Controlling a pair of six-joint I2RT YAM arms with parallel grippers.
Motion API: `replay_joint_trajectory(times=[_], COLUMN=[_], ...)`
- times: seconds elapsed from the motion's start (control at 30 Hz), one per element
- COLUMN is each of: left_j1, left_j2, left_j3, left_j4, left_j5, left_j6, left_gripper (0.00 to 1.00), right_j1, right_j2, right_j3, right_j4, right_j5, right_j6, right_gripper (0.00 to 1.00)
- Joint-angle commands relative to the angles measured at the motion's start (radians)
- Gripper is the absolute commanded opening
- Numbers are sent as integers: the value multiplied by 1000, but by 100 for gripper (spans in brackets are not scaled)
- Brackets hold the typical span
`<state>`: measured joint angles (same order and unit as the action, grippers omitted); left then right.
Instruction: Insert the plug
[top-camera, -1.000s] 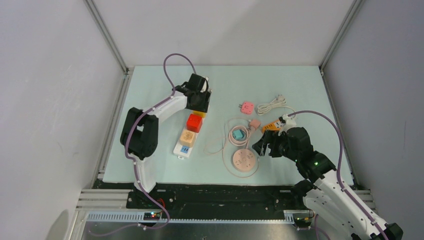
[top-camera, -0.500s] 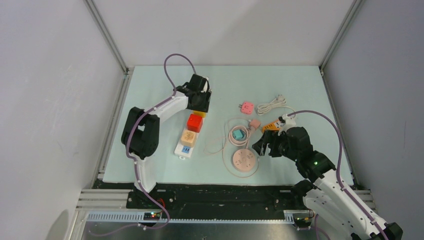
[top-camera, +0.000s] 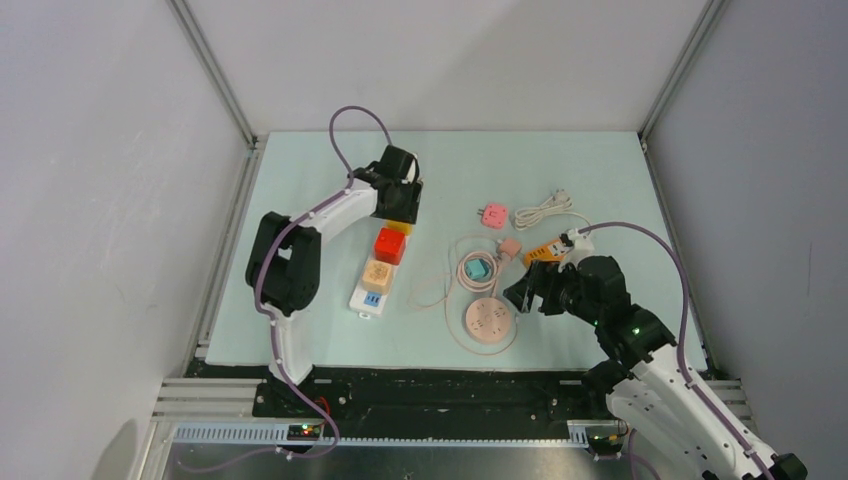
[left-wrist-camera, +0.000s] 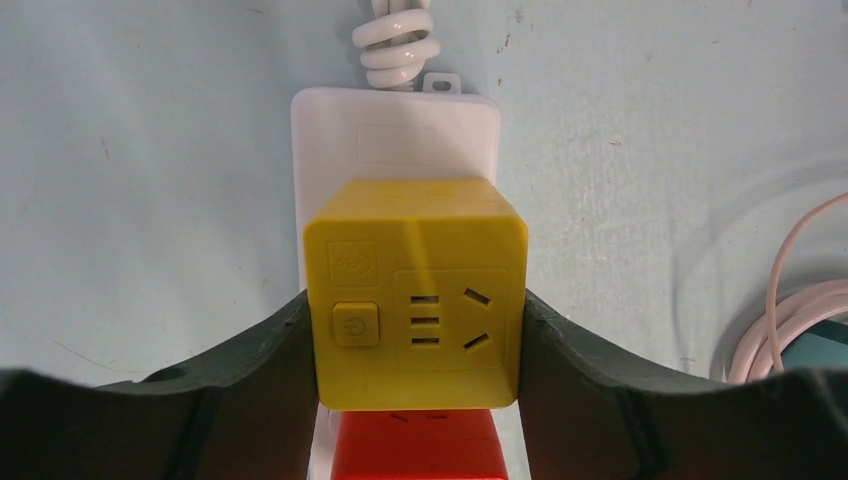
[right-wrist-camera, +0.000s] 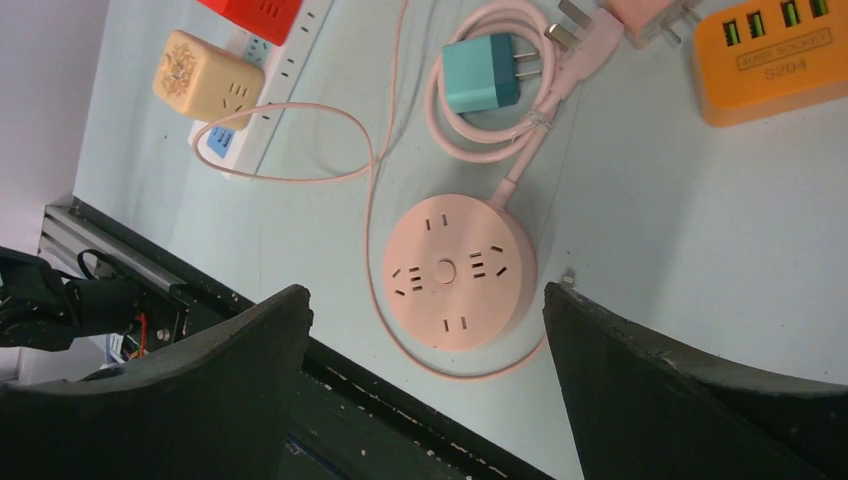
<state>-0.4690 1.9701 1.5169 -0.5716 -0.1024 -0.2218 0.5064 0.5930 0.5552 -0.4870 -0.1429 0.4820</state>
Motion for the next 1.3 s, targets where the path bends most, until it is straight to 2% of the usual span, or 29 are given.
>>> replay_joint_trajectory(times=[0.0,0.03,0.07,0.1,0.17,0.33,0.53,0.7,0.8,1.07,1.13,1.27], left_j1=[2,1,1,0,1,1,1,2,1,1,1,0], left_j2=[104,98,87,80,54,-32,-128,-277,-422,-842,-954,-1158], left_j3=[-43,-39,-35,-23,-1,58,63,30,-49,-377,-464,-602], left_j4=[-82,-81,-80,-80,-81,-79,-78,-76,-67,-51,-50,-45], left_j5=[34,28,15,10,-4,-36,-97,-116,-111,-58,-20,116], left_j6=[-55,-53,-52,-47,-43,-37,-21,-27,-48,-148,-159,-175], left_gripper=[57,73,80,93,99,100,100,100,100,99,99,99], right_j1=[-3,-4,-5,-5,-6,-4,-5,-4,-4,36,82,187], right_j2=[-37,-39,-42,-40,-38,-49,-70,-55,-31,114,165,256], right_j3=[34,34,35,36,49,57,57,61,72,98,107,121], right_j4=[54,63,67,71,79,105,68,32,-2,-75,-85,-116], right_j5=[-48,-52,-57,-59,-84,-153,-132,-116,-88,73,151,294], right_j6=[2,0,0,0,3,50,85,102,108,133,140,177], right_gripper=[91,91,91,91,91,91,91,91,90,74,75,84])
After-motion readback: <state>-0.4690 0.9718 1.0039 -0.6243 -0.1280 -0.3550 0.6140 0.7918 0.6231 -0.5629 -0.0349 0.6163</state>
